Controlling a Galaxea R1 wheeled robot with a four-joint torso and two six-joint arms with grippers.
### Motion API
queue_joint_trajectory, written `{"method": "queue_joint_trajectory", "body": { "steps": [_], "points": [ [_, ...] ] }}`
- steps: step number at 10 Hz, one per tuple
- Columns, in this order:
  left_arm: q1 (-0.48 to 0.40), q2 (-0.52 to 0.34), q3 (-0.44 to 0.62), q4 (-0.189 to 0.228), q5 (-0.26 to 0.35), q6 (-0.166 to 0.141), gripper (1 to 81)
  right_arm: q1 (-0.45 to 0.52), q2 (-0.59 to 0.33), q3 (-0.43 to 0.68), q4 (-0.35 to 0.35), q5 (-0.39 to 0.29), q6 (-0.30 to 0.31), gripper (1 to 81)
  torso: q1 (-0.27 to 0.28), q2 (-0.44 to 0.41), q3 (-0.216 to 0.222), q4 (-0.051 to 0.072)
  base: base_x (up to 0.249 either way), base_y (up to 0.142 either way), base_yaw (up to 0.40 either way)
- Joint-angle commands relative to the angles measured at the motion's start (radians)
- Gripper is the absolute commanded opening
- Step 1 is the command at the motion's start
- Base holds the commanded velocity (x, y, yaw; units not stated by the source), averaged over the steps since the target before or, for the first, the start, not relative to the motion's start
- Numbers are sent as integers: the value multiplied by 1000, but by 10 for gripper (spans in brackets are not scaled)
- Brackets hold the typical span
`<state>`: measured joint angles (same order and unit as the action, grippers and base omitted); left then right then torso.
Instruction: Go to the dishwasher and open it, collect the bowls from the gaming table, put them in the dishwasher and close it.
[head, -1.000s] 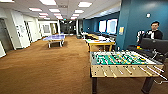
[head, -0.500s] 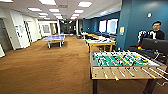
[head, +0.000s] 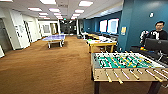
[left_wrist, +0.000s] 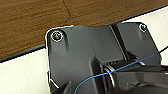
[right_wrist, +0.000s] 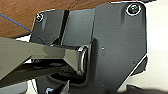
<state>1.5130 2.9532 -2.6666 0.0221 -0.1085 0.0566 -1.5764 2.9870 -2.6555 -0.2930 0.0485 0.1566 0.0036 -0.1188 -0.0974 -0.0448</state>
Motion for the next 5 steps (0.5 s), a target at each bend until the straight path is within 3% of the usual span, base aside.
{"method": "queue_joint_trajectory", "body": {
  "steps": [1, 5],
  "points": [
    [-53, -8, -3, -1, 44, 6, 811, 48, -3, 3, -9, -47, -3, 811, 0, 0, 0, 0, 105, 67, 0],
    [-53, -8, -3, -1, 44, 6, 811, 48, -1, 3, -9, -49, -3, 811, -1, 0, 0, 0, 93, 0, 0]
  ]
}}
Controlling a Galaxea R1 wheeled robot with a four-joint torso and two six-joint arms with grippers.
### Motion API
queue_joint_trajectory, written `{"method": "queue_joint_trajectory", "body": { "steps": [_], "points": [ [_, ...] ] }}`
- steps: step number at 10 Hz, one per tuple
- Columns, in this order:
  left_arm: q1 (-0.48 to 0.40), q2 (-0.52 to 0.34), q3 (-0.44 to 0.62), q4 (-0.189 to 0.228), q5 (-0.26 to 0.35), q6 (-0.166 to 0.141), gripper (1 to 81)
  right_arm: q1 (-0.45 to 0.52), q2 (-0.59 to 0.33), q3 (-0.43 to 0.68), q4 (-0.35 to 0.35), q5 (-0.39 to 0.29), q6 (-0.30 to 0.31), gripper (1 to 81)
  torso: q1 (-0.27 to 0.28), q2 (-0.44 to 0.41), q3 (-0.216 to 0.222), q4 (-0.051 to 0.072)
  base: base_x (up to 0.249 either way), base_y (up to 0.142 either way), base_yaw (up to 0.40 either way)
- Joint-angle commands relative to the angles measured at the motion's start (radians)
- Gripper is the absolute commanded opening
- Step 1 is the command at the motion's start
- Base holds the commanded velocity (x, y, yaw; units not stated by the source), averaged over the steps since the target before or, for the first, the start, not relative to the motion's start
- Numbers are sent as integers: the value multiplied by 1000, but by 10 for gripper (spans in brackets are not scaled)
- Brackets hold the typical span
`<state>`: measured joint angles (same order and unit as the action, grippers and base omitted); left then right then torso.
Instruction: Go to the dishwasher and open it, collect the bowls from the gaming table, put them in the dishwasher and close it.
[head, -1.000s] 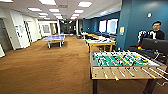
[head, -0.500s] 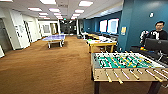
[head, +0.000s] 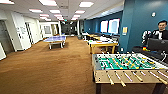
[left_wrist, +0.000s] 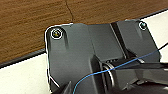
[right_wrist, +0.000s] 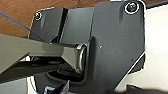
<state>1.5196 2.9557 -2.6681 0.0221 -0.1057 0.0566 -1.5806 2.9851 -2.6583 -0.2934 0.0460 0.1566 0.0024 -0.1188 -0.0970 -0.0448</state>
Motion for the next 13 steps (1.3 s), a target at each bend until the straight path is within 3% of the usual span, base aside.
{"method": "queue_joint_trajectory", "body": {
  "steps": [1, 13],
  "points": [
    [-60, -12, -1, -1, 41, 6, 811, 52, 1, 6, -9, -46, -3, 811, 0, 0, 0, 0, 90, 0, 0],
    [-60, -13, -1, -1, 41, 6, 811, 60, 8, 6, -10, -46, -3, 811, -2, 0, 0, 0, 95, 0, 0]
  ]
}}
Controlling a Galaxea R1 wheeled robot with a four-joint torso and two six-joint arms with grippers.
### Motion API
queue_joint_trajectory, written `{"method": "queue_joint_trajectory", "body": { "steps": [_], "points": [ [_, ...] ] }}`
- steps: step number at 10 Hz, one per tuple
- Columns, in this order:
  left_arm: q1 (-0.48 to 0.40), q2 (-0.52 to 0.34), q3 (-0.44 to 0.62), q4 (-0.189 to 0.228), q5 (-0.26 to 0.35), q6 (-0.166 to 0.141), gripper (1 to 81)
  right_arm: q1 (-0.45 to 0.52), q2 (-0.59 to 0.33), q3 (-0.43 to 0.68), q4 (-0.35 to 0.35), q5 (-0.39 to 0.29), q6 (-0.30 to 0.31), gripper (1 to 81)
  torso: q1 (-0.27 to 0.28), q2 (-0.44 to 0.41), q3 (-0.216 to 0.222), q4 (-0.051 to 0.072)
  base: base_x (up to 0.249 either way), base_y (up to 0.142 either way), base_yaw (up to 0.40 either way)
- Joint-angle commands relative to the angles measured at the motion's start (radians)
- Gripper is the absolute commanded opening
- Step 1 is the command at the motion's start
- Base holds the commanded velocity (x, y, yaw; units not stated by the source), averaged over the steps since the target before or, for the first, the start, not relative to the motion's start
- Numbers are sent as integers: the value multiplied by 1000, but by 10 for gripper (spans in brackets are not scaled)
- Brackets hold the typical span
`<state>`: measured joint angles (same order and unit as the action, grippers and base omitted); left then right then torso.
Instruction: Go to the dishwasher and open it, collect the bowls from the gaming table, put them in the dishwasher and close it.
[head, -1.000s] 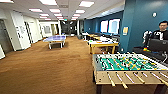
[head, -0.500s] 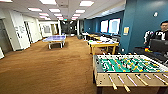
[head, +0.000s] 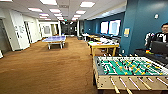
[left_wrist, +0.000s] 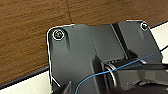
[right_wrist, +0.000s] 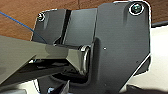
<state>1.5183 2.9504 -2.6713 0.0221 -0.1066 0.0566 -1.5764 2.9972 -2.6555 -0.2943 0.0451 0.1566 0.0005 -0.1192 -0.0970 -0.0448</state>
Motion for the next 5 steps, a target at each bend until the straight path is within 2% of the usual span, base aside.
{"method": "queue_joint_trajectory", "body": {
  "steps": [1, 5],
  "points": [
    [-59, -10, 2, -1, 42, 5, 811, 57, -1, 3, -9, -45, -5, 811, 0, 0, 0, 0, 111, 0, 0],
    [-59, -7, 2, 1, 42, 6, 811, 52, -2, 2, -8, -45, -5, 811, 1, 0, 0, 0, 111, 0, 0]
  ]
}}
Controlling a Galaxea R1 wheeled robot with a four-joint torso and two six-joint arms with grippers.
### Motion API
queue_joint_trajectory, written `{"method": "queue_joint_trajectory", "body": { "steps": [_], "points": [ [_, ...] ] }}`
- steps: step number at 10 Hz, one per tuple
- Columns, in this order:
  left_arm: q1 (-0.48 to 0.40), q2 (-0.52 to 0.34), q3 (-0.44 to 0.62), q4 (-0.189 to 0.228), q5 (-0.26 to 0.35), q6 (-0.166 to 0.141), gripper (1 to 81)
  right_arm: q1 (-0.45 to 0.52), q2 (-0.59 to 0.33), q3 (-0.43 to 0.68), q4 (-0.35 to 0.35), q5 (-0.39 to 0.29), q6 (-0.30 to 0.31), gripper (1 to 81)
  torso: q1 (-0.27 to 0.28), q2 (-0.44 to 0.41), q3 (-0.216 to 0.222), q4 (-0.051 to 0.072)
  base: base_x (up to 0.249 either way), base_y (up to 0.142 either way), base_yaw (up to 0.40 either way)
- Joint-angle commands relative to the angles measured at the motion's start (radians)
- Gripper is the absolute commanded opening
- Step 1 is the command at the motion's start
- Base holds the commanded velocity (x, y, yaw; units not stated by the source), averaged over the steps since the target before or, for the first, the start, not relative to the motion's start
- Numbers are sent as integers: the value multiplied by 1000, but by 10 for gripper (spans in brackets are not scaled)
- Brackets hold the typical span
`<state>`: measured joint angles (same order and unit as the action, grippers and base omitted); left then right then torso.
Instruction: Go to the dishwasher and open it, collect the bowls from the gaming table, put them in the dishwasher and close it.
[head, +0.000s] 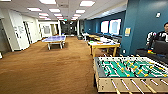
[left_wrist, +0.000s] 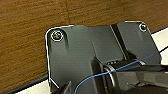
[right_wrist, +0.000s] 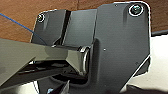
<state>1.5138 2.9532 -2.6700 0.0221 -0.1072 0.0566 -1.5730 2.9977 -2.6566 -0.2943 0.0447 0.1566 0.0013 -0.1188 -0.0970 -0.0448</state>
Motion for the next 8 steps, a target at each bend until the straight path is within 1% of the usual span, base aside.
{"method": "queue_joint_trajectory", "body": {
  "steps": [1, 8],
  "points": [
    [-54, -11, 1, 1, 43, 6, 811, 49, -3, 3, -9, -45, -3, 811, 0, 0, 0, 0, 112, 0, 0],
    [-53, -11, 1, 1, 43, 6, 811, 50, -1, 3, -9, -45, -5, 811, 0, 0, 0, 0, 110, 0, 0]
  ]
}}
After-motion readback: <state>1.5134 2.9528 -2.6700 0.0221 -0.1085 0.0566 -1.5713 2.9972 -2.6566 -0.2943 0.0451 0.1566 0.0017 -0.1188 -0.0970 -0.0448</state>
